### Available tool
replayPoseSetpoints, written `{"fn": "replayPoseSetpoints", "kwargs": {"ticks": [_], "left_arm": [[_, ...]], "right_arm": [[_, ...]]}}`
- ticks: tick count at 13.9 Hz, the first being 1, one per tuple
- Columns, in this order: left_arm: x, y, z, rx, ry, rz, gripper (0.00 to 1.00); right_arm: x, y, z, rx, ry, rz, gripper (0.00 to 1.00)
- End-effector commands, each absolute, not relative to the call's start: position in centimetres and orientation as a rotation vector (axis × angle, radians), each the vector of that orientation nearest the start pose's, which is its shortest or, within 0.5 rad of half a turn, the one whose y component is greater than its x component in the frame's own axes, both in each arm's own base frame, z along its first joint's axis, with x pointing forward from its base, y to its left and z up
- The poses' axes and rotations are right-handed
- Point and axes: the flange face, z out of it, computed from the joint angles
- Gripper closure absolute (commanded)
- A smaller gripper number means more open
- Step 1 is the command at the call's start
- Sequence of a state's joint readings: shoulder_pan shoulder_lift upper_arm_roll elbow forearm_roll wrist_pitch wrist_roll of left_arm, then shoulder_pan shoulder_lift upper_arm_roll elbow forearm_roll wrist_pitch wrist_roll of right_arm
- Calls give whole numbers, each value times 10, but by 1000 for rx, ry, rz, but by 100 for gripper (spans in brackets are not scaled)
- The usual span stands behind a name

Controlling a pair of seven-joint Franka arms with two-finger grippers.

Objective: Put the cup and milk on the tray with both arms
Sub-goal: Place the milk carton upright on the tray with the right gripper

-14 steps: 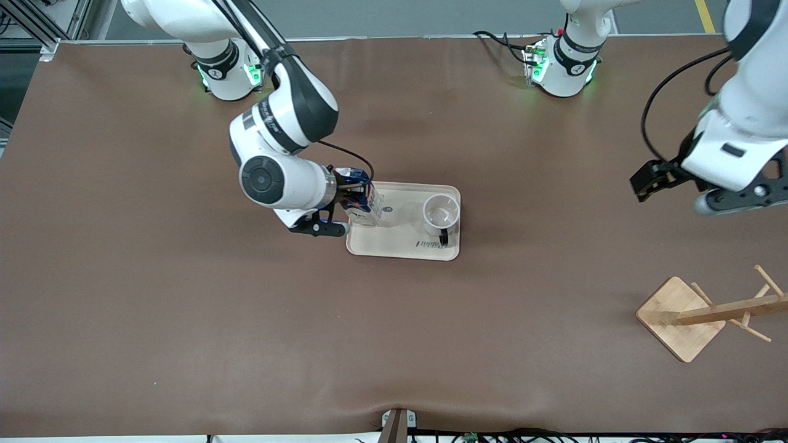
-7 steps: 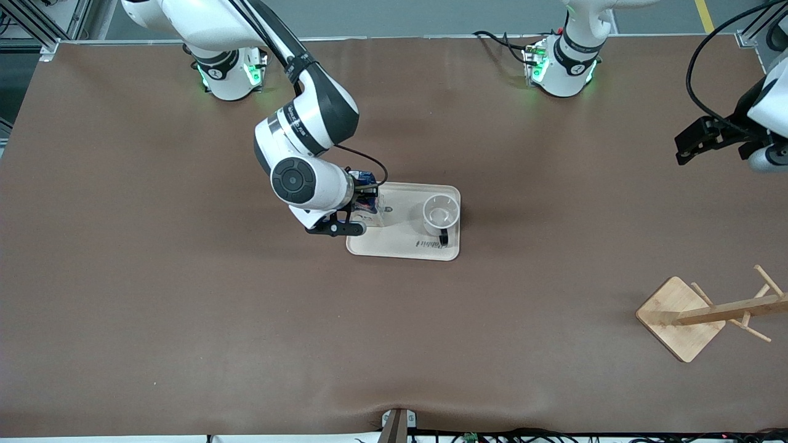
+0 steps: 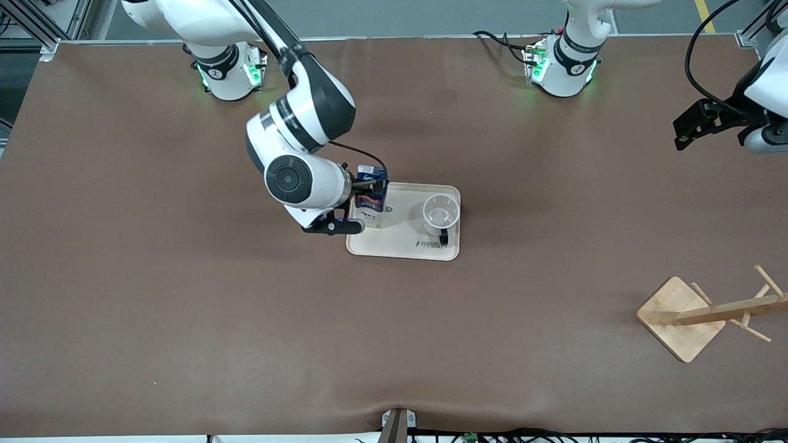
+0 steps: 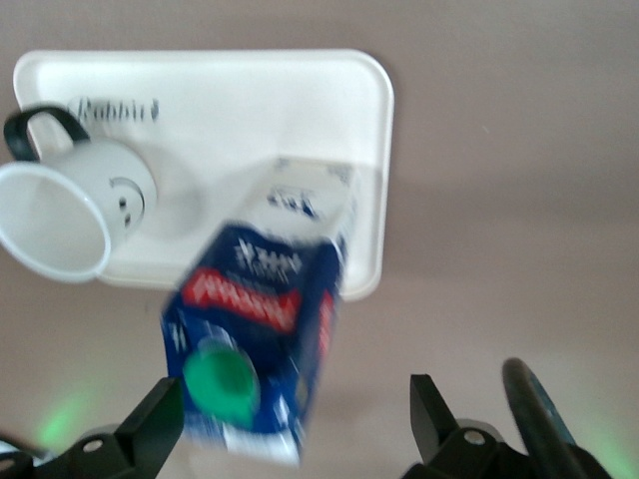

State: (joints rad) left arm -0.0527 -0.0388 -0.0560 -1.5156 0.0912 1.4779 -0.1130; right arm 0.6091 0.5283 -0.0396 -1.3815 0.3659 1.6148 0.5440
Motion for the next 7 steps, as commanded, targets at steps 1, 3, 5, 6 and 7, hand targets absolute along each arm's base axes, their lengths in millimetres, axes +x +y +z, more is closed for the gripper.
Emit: {"fn": "replayPoseSetpoints", "kwargs": {"ticks": [1,3,5,6,7], "left_arm": [[524,-41,664,-3086,-2,-22,0],[521,-36,667,-3097,-18,-34,0],[522,-33,667,-3097,-24,-43,0],[522,-28,667,-3097,-39,-43,0],[522,-28,668,-3097,-34,-47,0]], "right_arm": [[565,363,439,-2942,86,714,0],[578,331,457,-2937,136,755,0],[589,286,462,-2906,208,865,0],[590,270,475,-2901,219,898,0],[594,250,490,-2900,245,891,0]]}}
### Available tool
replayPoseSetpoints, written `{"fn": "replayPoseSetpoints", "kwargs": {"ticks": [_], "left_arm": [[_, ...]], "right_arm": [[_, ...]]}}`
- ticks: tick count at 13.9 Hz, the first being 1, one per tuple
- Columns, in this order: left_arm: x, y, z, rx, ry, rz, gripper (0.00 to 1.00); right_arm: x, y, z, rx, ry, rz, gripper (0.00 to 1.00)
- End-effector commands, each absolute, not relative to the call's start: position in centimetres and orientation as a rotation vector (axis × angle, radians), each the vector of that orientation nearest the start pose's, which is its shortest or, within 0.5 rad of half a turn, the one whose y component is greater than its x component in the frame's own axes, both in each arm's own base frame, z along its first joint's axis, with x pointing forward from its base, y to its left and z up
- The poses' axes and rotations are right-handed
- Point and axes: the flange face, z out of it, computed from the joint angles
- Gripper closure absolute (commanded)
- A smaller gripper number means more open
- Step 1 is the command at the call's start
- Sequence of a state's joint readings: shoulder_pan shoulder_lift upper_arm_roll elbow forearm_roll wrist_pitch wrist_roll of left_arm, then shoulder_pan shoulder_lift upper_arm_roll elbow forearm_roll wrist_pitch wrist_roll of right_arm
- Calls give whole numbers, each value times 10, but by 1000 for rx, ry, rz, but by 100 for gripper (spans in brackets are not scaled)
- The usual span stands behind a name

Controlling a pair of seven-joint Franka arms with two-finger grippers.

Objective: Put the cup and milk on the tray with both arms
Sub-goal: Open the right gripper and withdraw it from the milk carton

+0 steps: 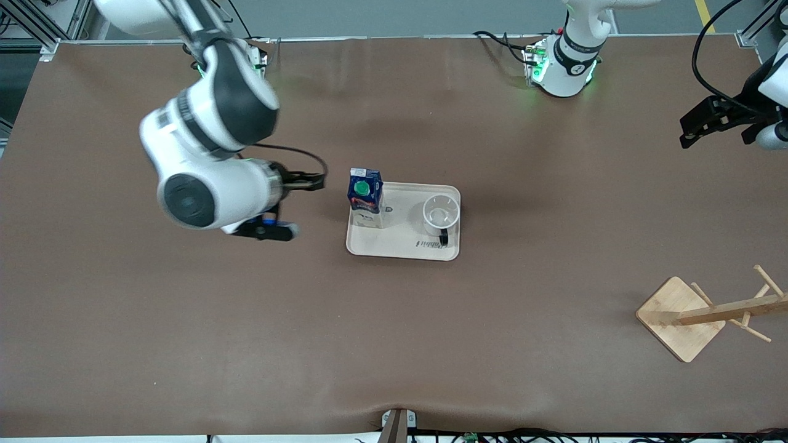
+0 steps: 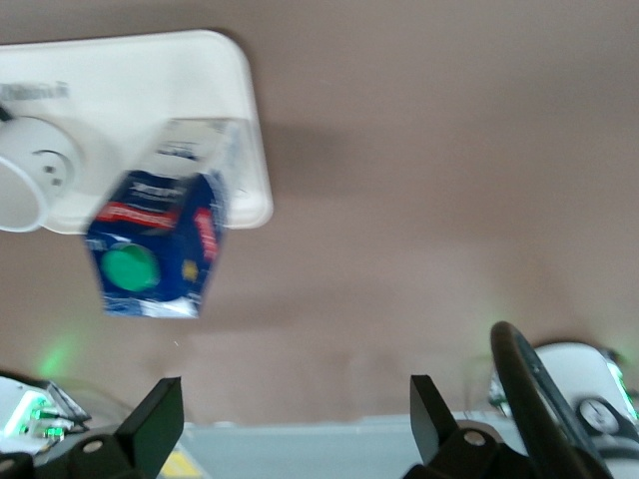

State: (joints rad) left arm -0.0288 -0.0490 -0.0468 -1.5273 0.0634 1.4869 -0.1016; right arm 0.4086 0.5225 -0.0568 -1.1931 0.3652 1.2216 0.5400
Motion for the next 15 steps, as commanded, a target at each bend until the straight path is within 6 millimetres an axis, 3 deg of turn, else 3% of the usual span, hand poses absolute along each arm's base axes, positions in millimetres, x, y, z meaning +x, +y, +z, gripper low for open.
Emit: {"fn": "replayPoseSetpoints", "kwargs": {"ticks": [1,3,6,8,10,12,15], "left_arm": [[523,-23,669,-3097,-41,-54,0],[523,-22,670,-3097,-38,-66,0],[521,-17,674,-3098,-50,-73,0],[523,-19,670,-3098,-48,-66,0],[524,-22,670,-3098,-38,-73,0],[524,-26,670,-3102,-28,-73,0],[524,-28,669,-3136,-32,-68,0]], "right_arm": [[598,233,504,-2901,283,860,0],[609,182,530,-2874,388,781,0],[619,128,537,-2835,496,757,0],[613,103,563,-2838,506,692,0],[610,69,584,-2869,397,598,0],[602,21,608,-2897,249,494,0],[583,-12,644,-3005,133,370,0]]}}
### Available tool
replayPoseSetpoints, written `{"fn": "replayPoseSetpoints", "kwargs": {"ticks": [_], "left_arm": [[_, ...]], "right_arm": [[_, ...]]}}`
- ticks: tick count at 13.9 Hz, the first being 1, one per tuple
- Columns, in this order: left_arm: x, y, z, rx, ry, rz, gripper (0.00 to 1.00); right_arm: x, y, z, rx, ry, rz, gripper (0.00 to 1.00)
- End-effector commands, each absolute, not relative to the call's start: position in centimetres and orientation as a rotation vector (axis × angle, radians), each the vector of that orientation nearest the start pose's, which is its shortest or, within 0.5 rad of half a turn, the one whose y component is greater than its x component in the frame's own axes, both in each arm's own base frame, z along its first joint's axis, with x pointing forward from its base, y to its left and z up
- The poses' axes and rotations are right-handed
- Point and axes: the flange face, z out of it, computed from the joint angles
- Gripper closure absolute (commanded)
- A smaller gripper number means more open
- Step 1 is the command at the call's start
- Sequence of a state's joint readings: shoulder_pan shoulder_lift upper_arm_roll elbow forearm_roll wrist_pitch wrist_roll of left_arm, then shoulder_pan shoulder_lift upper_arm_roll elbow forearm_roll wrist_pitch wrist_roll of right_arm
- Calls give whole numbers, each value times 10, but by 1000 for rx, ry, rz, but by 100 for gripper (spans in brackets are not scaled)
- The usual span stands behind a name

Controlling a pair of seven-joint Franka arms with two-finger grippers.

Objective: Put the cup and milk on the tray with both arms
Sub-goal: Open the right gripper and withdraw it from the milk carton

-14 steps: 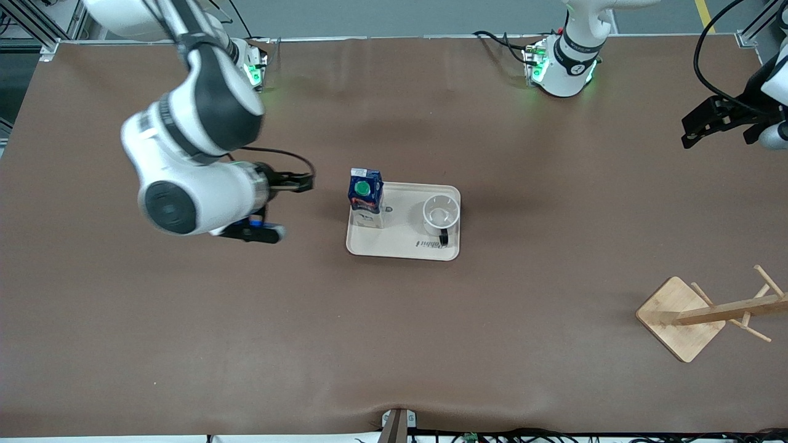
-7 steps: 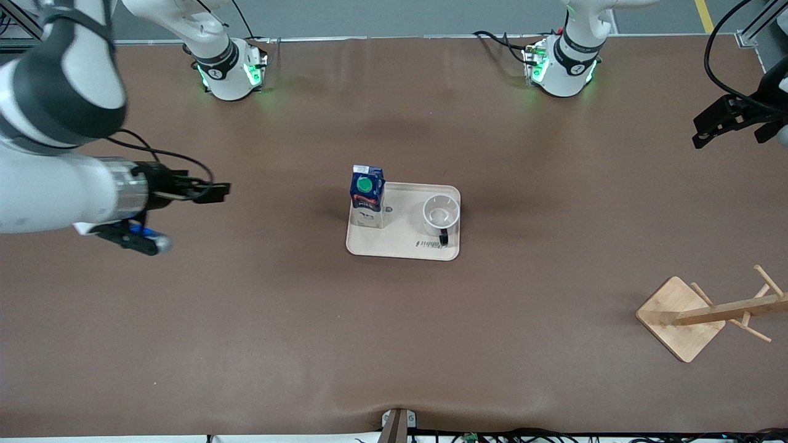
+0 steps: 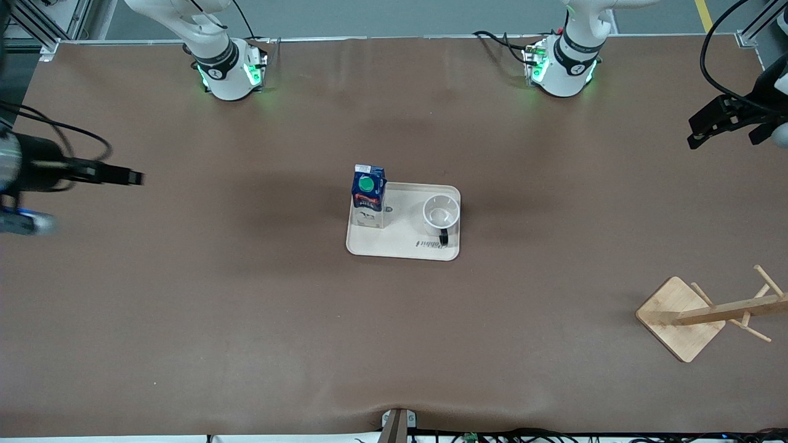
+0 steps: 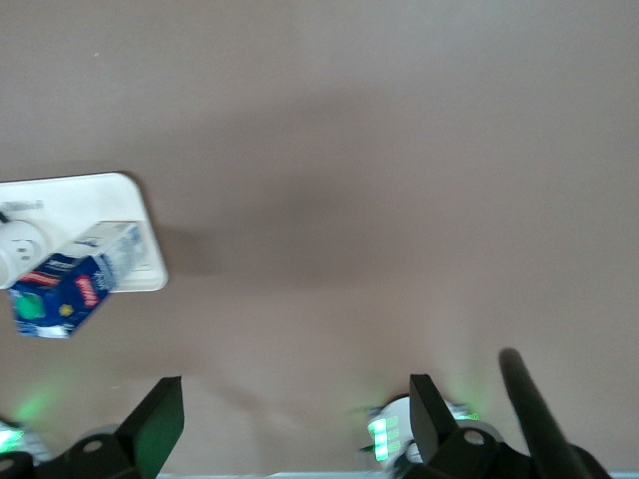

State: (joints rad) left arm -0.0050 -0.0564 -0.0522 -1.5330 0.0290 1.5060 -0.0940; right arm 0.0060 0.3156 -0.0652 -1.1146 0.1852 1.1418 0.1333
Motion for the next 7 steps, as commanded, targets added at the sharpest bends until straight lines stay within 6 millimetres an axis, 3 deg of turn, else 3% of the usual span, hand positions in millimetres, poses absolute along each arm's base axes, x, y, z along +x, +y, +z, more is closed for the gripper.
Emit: {"fn": "replayPoseSetpoints", "kwargs": {"ticks": [1,3,5,7], "left_arm": [[524,-28,669,-3136,-29,-68,0],[524,-30,669,-3136,-25,-65,0],[524,-31,668,-3135,-20,-63,0],[523,-32,667,-3134,-20,-56,0]], "right_arm": [[575,-24,655,-3007,156,338,0],[561,-39,663,-3002,196,328,0],[545,-41,668,-3006,209,247,0],[529,-48,660,-3005,135,178,0]]}}
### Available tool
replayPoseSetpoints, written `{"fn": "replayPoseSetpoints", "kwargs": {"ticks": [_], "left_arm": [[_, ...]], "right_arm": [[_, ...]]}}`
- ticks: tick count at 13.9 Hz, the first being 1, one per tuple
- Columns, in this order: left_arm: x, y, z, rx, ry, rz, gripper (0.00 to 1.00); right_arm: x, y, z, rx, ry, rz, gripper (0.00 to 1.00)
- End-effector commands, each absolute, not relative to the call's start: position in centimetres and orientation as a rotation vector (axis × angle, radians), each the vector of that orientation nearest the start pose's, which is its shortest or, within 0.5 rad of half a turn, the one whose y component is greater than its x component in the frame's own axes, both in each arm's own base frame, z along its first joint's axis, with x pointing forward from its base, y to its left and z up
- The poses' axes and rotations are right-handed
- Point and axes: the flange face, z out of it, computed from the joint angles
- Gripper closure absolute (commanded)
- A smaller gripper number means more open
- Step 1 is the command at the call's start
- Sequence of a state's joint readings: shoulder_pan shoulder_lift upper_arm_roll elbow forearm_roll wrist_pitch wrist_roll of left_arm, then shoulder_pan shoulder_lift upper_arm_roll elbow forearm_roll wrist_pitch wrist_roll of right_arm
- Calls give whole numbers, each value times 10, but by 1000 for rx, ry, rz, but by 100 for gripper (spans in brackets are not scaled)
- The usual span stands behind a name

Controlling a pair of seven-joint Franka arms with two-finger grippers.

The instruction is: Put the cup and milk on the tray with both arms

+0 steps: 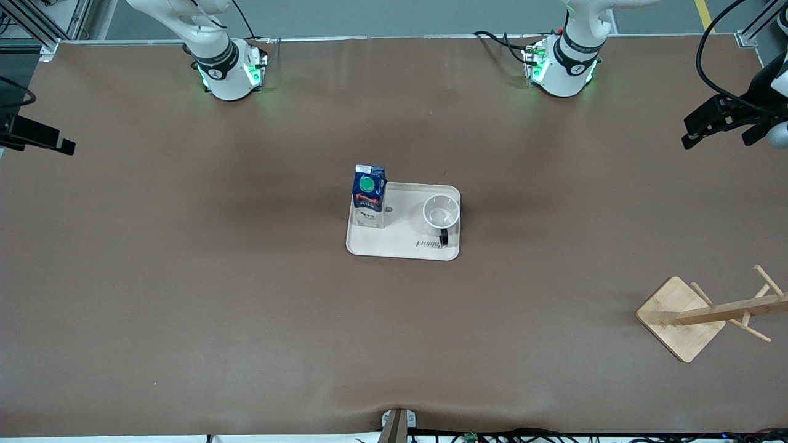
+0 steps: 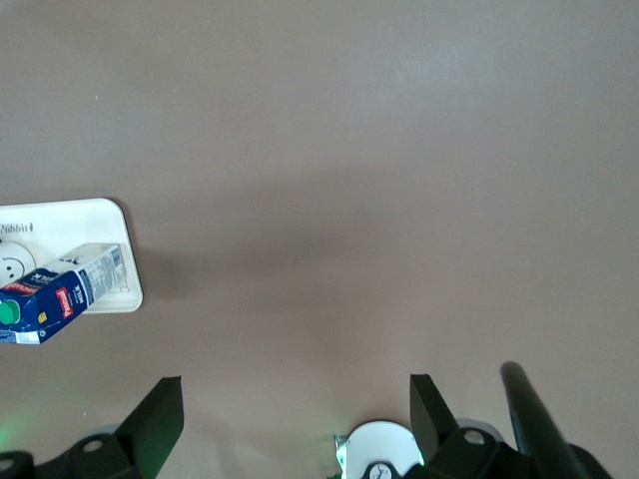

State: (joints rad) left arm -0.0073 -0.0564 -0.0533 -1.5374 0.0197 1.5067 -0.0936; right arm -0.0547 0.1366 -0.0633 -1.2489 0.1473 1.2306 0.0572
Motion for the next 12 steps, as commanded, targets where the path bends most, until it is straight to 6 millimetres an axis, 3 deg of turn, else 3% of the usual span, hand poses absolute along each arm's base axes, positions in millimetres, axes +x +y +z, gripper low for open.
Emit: {"fn": "replayPoseSetpoints", "kwargs": {"ticks": [1,3,4,5,7,8,12], "left_arm": [[524,-31,668,-3134,-25,-58,0],[524,-29,668,-3133,-27,-58,0],[525,-29,667,-3132,-27,-59,0],[525,-28,668,-3130,-30,-61,0],[525,-28,668,-3130,-30,-63,0],[525,-28,669,-3130,-28,-68,0],[528,-29,668,-3131,-27,-87,0]], "right_arm": [[525,-59,657,-3004,67,152,0],[520,-76,657,-2996,-44,149,0],[517,-75,662,-2999,-57,138,0],[518,-70,662,-3022,-68,146,0],[520,-39,662,-3145,-95,182,0],[520,-33,662,-3155,-25,187,0],[521,-35,661,-3147,7,180,0]]}}
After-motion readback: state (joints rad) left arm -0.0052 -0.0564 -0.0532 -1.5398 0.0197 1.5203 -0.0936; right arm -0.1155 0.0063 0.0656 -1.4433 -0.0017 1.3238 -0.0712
